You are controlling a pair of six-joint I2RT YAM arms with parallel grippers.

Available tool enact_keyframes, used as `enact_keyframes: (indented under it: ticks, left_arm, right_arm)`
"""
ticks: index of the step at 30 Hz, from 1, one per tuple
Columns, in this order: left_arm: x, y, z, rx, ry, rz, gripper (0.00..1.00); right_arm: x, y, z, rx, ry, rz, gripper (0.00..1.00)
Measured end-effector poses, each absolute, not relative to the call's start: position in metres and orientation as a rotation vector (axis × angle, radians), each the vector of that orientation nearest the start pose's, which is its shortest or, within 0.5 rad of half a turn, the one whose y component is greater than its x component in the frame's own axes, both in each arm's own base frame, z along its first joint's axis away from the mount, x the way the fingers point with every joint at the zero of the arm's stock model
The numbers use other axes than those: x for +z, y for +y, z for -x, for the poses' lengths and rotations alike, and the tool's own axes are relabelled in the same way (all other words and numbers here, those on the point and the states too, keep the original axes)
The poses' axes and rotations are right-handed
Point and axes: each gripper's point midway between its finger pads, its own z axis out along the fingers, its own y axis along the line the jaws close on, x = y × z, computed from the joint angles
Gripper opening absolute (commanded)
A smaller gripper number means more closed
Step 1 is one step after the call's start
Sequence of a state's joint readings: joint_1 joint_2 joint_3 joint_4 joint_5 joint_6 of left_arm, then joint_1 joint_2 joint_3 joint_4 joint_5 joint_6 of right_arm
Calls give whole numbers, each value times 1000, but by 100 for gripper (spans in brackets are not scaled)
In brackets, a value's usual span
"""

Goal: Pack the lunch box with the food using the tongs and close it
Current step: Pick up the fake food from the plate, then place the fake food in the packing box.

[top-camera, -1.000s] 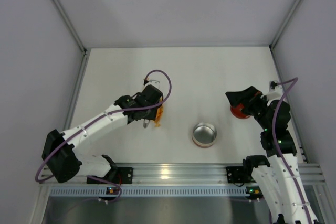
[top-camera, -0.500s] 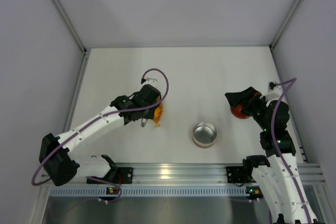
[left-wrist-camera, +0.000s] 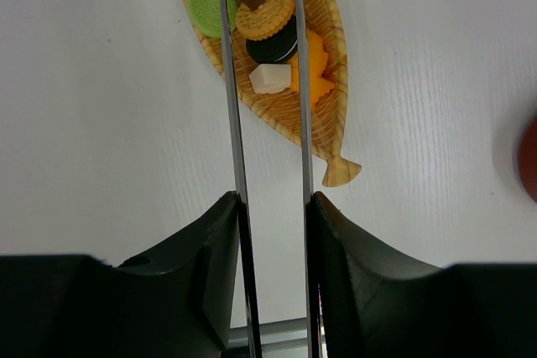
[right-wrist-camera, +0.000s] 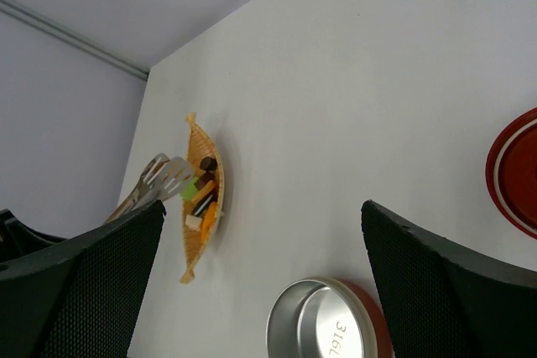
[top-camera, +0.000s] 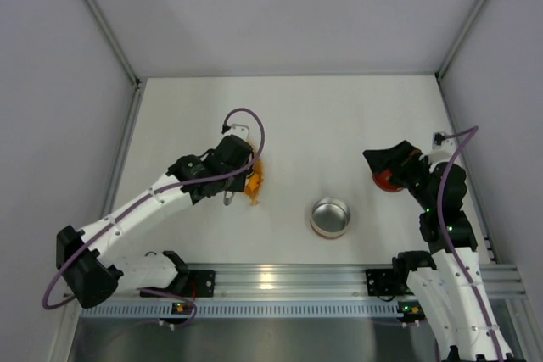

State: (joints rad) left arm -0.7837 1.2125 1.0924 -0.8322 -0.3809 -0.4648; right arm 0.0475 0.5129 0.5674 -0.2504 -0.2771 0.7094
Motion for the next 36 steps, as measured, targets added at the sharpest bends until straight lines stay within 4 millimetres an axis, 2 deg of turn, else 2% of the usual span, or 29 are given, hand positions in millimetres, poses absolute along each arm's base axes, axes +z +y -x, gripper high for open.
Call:
enact_keyframes:
  ticks: [6, 11, 18, 24, 30, 36]
  left_arm:
    - [176, -175, -227, -154, 2430, -275, 40]
    - [183, -188, -212, -256, 2431, -352, 40]
    - [197, -220, -182, -415, 2403, -509, 40]
    - [208, -253, -146, -529, 2363, -679, 40]
    - [203, -279, -113, -585, 2361, -815, 40]
    - [194, -294, -94, -607, 2371, -894, 40]
  right_arm:
    - [235, 87, -253, 788, 1796, -398, 100]
    - [233, 87, -254, 789, 1801, -399, 100]
    - [234, 87, -256, 790, 1797, -397, 99]
    - [234, 87, -256, 790, 1795, -395, 100]
    - [234, 87, -256, 790, 1794, -395, 100]
    - [234, 87, -256, 790, 1794, -396, 99]
